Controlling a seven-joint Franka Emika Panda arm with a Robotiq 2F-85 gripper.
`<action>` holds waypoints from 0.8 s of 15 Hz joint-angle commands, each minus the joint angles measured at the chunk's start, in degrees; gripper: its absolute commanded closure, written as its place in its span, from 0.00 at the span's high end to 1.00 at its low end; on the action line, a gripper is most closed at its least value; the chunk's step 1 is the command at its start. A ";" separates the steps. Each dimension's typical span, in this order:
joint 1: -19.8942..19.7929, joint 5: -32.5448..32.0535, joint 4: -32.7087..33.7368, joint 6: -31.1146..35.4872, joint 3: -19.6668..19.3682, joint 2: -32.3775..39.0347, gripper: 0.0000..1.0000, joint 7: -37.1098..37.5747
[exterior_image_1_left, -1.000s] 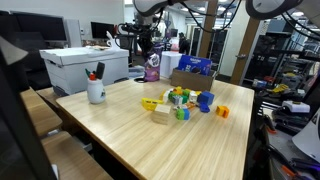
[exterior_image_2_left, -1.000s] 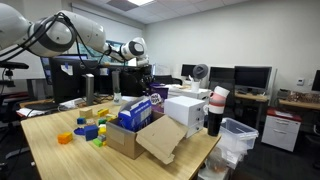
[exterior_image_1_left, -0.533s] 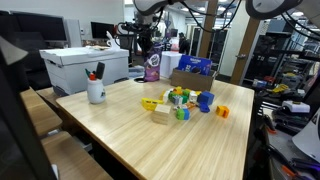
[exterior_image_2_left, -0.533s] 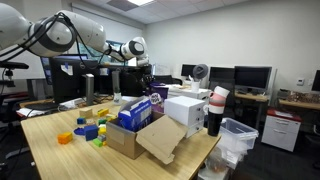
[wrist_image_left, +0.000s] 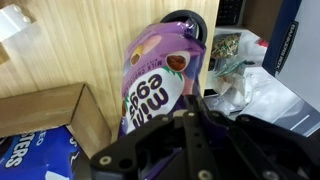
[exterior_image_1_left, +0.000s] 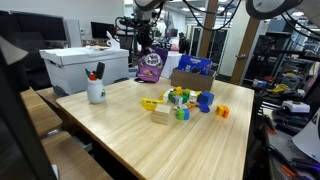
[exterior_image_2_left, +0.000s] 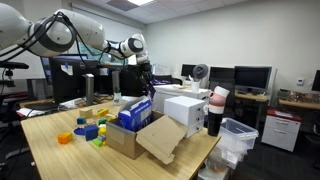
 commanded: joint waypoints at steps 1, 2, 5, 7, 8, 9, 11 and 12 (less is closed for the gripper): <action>0.36 -0.48 0.13 -1.03 -0.09 -1.32 0.03 -1.18; 0.45 -0.54 0.27 -1.08 -0.12 -1.35 0.03 -1.18; 0.72 -0.77 0.53 -1.26 -0.20 -1.64 0.03 -1.60; 0.94 -1.04 0.74 -1.39 -0.38 -1.86 0.03 -1.63; 1.06 -1.18 0.81 -1.46 -0.41 -2.10 0.03 -1.81; 1.21 -1.52 1.00 -1.56 -0.58 -2.26 0.03 -1.70; 1.08 -1.89 0.91 -1.78 -0.34 -3.49 0.03 -3.07; 0.90 -1.81 0.85 -1.71 -0.09 -3.89 0.03 -4.14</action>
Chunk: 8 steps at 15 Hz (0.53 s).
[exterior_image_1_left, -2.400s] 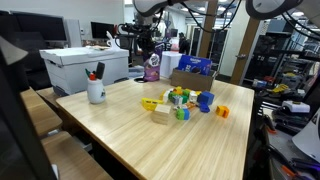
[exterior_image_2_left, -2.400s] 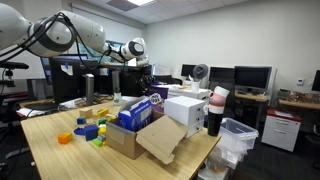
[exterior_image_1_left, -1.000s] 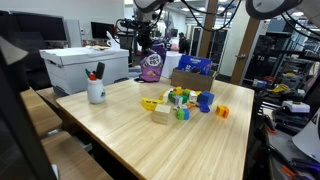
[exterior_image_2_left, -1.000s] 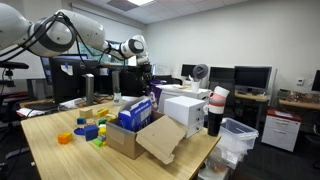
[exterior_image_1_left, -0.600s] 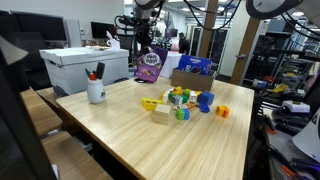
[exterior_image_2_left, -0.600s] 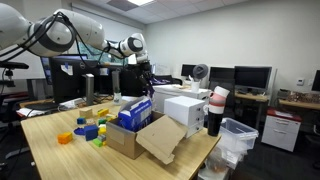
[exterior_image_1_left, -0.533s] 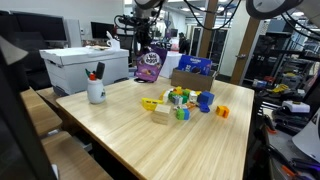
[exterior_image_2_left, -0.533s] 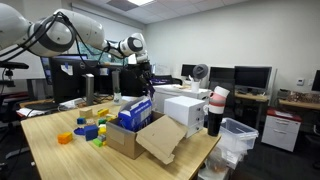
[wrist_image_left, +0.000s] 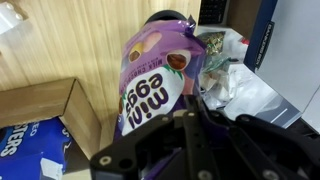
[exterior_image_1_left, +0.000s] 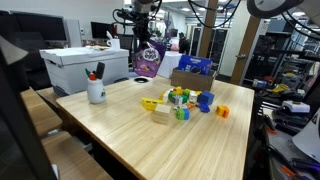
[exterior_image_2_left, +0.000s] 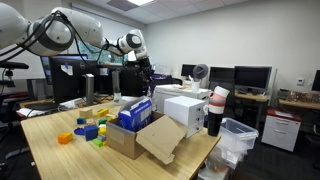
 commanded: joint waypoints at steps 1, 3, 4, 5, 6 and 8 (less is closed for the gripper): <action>-0.10 -0.40 -1.73 -1.52 0.41 -3.82 0.03 -4.96; -0.36 -0.14 -2.23 -1.25 0.64 -5.03 0.03 -7.46; -0.36 -0.20 -2.35 -1.28 0.55 -5.44 0.03 -8.17; -0.25 -0.41 -2.47 -1.39 0.34 -6.00 0.03 -8.99; -0.21 -0.48 -2.61 -1.49 0.29 -6.44 0.03 -9.71; -0.18 -0.55 -2.84 -1.84 0.27 -7.33 0.02 -11.57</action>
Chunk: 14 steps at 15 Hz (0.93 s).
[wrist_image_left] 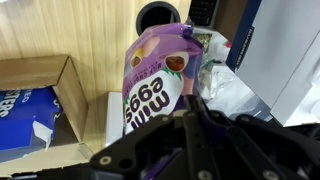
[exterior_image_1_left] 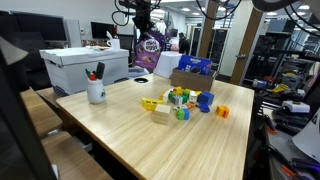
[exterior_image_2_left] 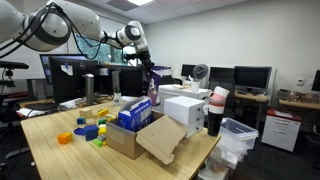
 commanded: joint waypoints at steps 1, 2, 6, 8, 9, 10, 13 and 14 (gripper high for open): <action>-0.01 -0.38 -3.08 -1.41 0.41 -4.14 0.03 -4.79; -0.14 -0.19 -3.22 -1.61 0.62 -4.50 0.02 -6.12; -0.48 -0.06 -3.72 -2.88 0.70 -5.85 0.02 -11.43; -0.50 -0.29 -3.72 -3.46 0.21 -6.15 0.02 -12.07; -0.48 -0.40 -3.69 -3.94 -0.04 -6.30 0.02 -12.04; -0.48 -0.43 -3.67 -4.33 -0.31 -6.49 0.02 -11.62; -0.03 -0.88 -3.69 -5.10 -1.58 -7.12 0.03 -9.36; 0.22 -1.01 -3.82 -5.17 -2.20 -7.40 0.02 -8.12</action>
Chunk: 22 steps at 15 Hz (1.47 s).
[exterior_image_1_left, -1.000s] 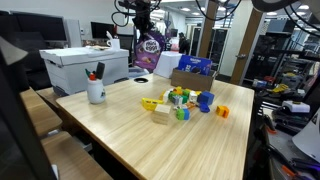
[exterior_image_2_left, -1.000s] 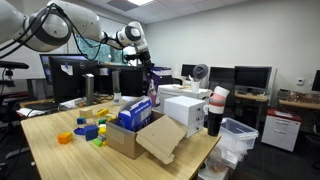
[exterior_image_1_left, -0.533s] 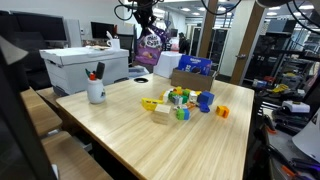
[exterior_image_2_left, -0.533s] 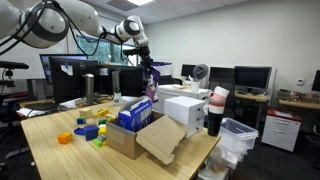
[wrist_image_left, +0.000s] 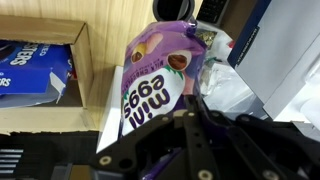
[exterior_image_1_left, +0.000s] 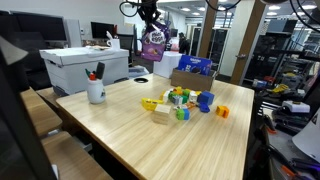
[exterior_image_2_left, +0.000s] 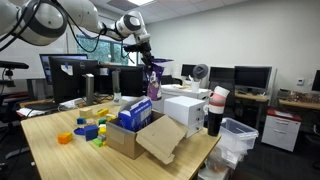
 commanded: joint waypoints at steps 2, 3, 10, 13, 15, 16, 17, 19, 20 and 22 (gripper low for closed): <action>1.13 -0.99 -4.19 -0.91 -1.69 -4.38 0.02 2.93; 1.47 -1.08 -4.60 -0.99 -2.16 -4.79 0.02 3.74; 2.67 -1.28 -7.69 -1.26 -3.71 -7.84 0.02 5.32; 1.92 -0.46 -10.22 -1.48 -3.22 -10.13 0.02 1.75; 1.51 -0.35 -12.07 -1.47 -3.10 -11.72 0.02 -0.06; 1.29 -0.40 -13.01 -1.36 -3.06 -12.52 0.02 -1.28; 1.21 -0.62 -13.93 -1.31 -3.16 -13.26 0.02 -2.26; 1.05 -1.02 -16.09 -0.95 -3.36 -14.87 0.02 -4.26; 1.08 -1.29 -17.16 -0.91 -3.61 -15.64 0.03 -4.94; 1.04 -1.39 -19.68 -0.77 -4.22 -17.41 0.02 -6.39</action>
